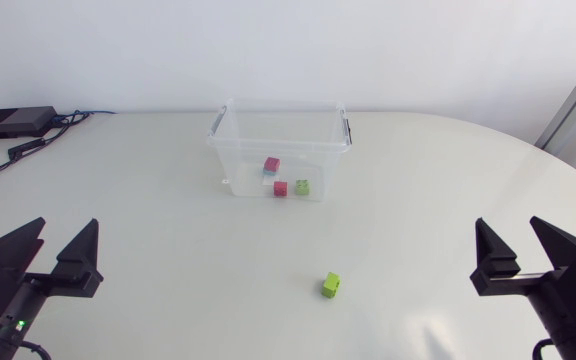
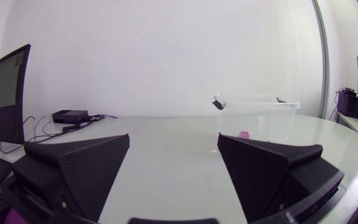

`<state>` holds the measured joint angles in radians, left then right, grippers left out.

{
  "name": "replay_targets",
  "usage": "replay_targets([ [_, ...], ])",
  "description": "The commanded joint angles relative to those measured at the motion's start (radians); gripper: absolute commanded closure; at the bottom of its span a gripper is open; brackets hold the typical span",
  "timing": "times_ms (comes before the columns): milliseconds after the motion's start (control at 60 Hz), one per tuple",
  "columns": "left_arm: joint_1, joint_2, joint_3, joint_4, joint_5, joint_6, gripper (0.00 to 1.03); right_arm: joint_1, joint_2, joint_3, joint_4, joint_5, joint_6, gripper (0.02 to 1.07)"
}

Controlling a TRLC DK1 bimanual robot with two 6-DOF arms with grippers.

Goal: Place the duplo bricks in the container

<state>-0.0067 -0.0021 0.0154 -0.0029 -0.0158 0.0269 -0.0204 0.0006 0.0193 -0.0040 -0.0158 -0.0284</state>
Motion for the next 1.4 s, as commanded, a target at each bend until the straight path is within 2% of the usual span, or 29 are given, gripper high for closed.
replay_targets([
  [0, 0.008, -0.012, -0.014, -0.002, -0.006, 0.011, 0.04, 0.011, -0.007, -0.019, -0.002, -0.003, 0.022, 0.06],
  [933, 0.008, -0.012, -0.014, -0.002, -0.006, 0.011, 0.04, 0.017, 0.01, -0.015, -0.014, -0.001, -0.047, 0.06],
  [1117, 0.008, -0.012, -0.014, -0.002, -0.006, 0.011, 0.04, 0.034, 0.134, 0.056, -0.04, -0.006, -0.051, 0.06],
  [1383, 0.008, -0.012, -0.014, -0.002, -0.006, 0.011, 0.04, 0.237, 0.446, 0.283, -0.163, -0.006, -0.05, 0.06],
])
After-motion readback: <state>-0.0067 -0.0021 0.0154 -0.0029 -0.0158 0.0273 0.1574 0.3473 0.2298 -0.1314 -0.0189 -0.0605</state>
